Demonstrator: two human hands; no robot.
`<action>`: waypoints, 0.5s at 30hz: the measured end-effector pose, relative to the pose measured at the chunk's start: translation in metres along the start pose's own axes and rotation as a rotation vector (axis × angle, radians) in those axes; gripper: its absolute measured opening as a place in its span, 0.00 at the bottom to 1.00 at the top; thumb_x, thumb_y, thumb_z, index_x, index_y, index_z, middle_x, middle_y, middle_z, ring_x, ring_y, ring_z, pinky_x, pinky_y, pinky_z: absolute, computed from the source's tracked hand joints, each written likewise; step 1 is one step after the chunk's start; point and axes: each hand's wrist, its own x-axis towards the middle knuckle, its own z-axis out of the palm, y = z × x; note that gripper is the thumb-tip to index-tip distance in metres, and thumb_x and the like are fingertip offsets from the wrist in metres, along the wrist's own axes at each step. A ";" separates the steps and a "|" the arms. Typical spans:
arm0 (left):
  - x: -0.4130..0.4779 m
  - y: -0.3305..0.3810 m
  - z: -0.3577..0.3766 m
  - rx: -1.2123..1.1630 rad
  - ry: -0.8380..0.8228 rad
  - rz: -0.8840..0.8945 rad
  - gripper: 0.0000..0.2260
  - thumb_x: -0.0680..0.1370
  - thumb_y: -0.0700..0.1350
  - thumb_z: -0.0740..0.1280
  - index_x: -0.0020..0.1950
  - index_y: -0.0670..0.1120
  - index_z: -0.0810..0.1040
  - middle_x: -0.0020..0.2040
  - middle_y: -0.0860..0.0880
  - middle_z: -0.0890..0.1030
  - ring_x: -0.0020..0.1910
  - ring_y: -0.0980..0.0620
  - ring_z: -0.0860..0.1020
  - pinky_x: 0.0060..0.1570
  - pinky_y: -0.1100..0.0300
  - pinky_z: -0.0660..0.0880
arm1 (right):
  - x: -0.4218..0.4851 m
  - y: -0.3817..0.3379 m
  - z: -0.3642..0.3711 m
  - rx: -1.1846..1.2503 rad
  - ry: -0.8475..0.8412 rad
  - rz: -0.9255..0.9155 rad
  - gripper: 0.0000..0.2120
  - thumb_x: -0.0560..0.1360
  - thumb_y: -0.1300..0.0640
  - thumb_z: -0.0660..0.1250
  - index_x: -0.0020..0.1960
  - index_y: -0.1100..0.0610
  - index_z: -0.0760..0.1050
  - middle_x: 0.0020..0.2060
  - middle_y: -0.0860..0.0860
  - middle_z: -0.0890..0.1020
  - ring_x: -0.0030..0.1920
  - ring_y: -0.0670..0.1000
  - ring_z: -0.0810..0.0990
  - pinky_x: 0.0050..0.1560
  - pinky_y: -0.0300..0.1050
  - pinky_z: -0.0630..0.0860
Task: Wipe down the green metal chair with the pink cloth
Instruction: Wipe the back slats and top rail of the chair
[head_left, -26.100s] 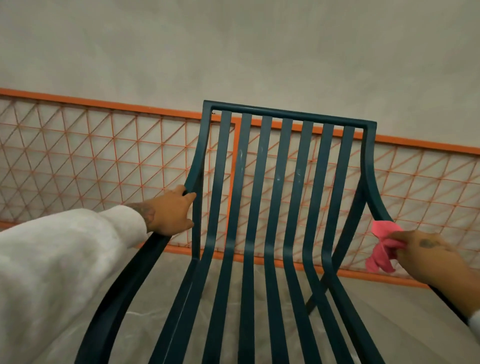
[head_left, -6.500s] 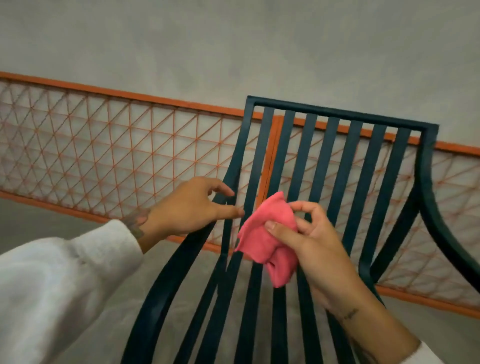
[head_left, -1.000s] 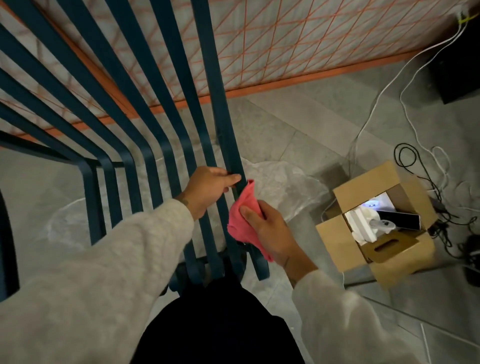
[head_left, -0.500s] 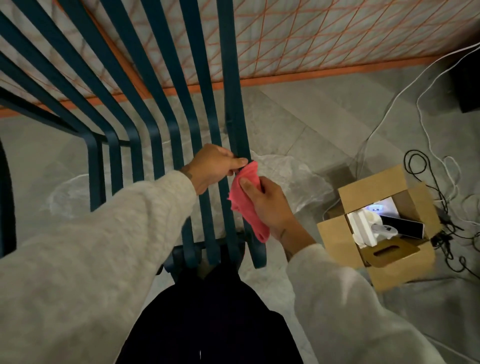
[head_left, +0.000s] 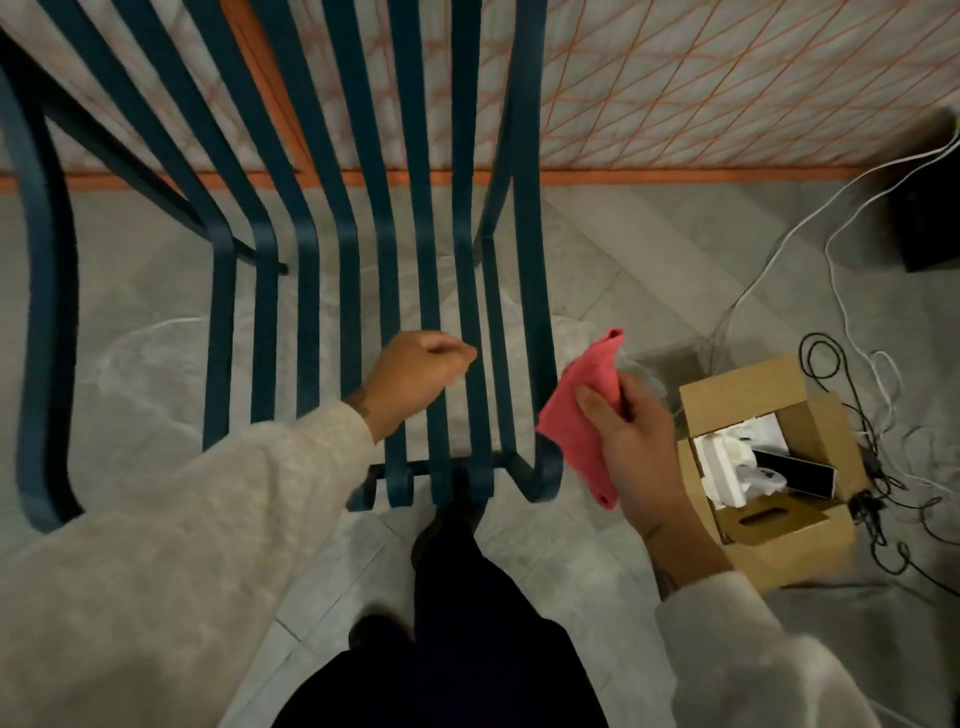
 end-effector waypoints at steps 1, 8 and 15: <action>-0.012 -0.005 -0.005 -0.026 -0.006 0.001 0.07 0.77 0.48 0.70 0.54 0.50 0.83 0.50 0.53 0.84 0.52 0.53 0.81 0.54 0.61 0.78 | -0.006 -0.008 0.000 0.095 0.010 -0.009 0.07 0.79 0.52 0.67 0.55 0.43 0.77 0.50 0.45 0.82 0.52 0.51 0.81 0.48 0.47 0.80; -0.140 -0.057 -0.029 -0.259 -0.151 -0.035 0.12 0.77 0.52 0.69 0.60 0.56 0.80 0.55 0.56 0.84 0.54 0.56 0.82 0.57 0.56 0.76 | -0.084 -0.040 0.056 0.465 -0.245 0.067 0.18 0.77 0.57 0.66 0.66 0.54 0.77 0.63 0.57 0.80 0.63 0.61 0.78 0.62 0.58 0.77; -0.255 -0.093 -0.054 -0.505 -0.068 0.021 0.11 0.77 0.48 0.70 0.59 0.50 0.80 0.54 0.51 0.84 0.55 0.52 0.82 0.59 0.48 0.76 | -0.183 -0.035 0.122 0.522 -0.357 0.249 0.26 0.78 0.40 0.64 0.67 0.57 0.76 0.61 0.58 0.82 0.61 0.61 0.81 0.62 0.62 0.77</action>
